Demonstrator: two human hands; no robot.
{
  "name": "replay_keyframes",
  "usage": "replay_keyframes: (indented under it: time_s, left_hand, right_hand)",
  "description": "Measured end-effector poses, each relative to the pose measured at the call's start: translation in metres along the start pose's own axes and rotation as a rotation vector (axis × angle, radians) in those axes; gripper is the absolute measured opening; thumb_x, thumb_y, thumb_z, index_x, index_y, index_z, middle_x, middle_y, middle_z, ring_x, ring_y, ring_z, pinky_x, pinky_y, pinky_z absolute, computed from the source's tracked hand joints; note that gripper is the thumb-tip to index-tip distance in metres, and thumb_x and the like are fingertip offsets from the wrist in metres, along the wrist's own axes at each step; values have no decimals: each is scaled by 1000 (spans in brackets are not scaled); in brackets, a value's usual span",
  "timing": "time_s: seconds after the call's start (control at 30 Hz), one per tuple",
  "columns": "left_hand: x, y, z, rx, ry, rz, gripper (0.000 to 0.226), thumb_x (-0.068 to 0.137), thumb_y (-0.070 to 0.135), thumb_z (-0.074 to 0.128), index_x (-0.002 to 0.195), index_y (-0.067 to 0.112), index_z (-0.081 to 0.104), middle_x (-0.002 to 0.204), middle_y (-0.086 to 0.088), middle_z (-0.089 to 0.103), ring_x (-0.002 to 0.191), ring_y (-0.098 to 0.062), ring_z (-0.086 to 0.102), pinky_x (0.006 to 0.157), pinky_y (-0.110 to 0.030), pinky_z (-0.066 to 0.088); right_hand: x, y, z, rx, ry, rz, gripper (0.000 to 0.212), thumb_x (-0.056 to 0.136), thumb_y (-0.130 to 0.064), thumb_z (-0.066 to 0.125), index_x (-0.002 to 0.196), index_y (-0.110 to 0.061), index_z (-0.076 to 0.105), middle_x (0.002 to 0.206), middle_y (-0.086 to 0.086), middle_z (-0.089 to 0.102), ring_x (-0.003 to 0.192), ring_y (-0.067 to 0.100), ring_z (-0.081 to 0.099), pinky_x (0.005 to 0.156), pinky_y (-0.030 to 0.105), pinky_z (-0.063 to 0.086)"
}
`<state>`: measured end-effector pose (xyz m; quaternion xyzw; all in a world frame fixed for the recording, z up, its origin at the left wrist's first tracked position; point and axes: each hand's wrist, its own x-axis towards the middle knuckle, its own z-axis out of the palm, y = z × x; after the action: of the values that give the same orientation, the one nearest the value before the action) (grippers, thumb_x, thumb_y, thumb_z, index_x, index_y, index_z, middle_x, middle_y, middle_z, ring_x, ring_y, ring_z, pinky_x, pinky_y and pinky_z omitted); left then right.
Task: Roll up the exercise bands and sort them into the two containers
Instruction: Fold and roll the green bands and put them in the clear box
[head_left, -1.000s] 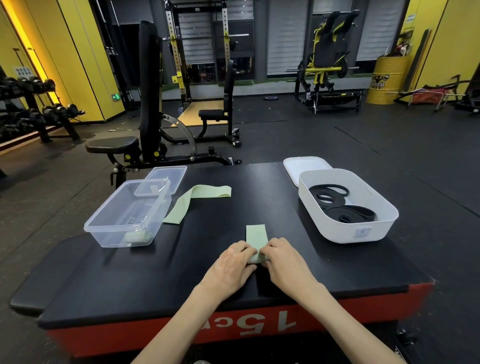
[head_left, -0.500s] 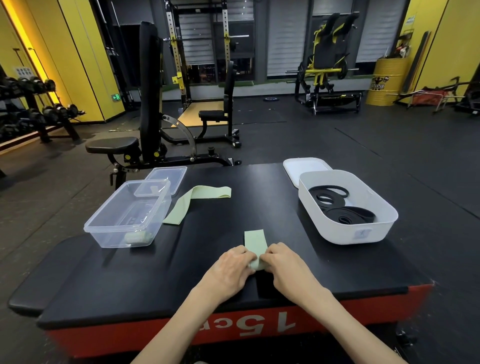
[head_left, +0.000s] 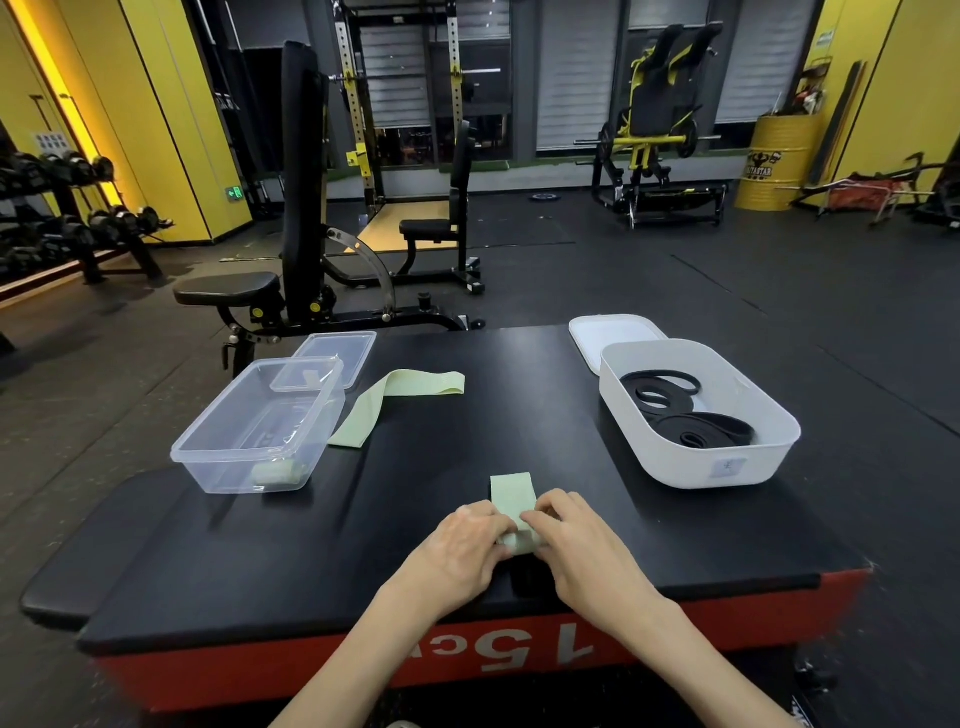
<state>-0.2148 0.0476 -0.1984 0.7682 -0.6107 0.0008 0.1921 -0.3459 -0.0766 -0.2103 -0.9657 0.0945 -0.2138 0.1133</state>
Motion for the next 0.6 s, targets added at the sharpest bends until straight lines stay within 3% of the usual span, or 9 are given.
replay_keyframes:
  time_s: [0.23, 0.33, 0.43, 0.6]
  left_hand:
    - [2, -5, 3, -15, 10, -7, 27, 99, 22, 46, 118, 10, 61, 114, -5, 57, 106, -19, 52, 93, -22, 38]
    - [1, -4, 1, -33, 91, -9, 28, 97, 24, 50, 119, 12, 61, 116, -1, 56, 107, -16, 52, 92, -20, 38]
    - [-2, -1, 1, -35, 181, 31, 22, 92, 24, 58, 108, 11, 65, 107, -1, 60, 99, -16, 56, 86, -21, 41]
    - [-4, -3, 7, -64, 180, 24, 22, 84, 18, 68, 104, 10, 67, 101, -1, 63, 91, -16, 59, 82, -19, 43]
  right_hand:
    - [4, -1, 2, 38, 21, 43, 19, 68, 1, 71, 77, -15, 69, 77, -6, 57, 70, 16, 52, 54, 25, 45]
    - [6, 1, 2, 48, 18, 62, 19, 77, 1, 61, 85, -13, 71, 83, -2, 59, 77, 19, 53, 61, 27, 46]
    - [8, 0, 1, 40, -4, 70, 23, 83, 0, 52, 92, -11, 71, 92, 0, 60, 87, 20, 51, 68, 23, 39]
    - [13, 0, -1, 33, -56, 86, 28, 84, -1, 50, 98, -15, 70, 99, -1, 59, 93, 19, 49, 70, 20, 33]
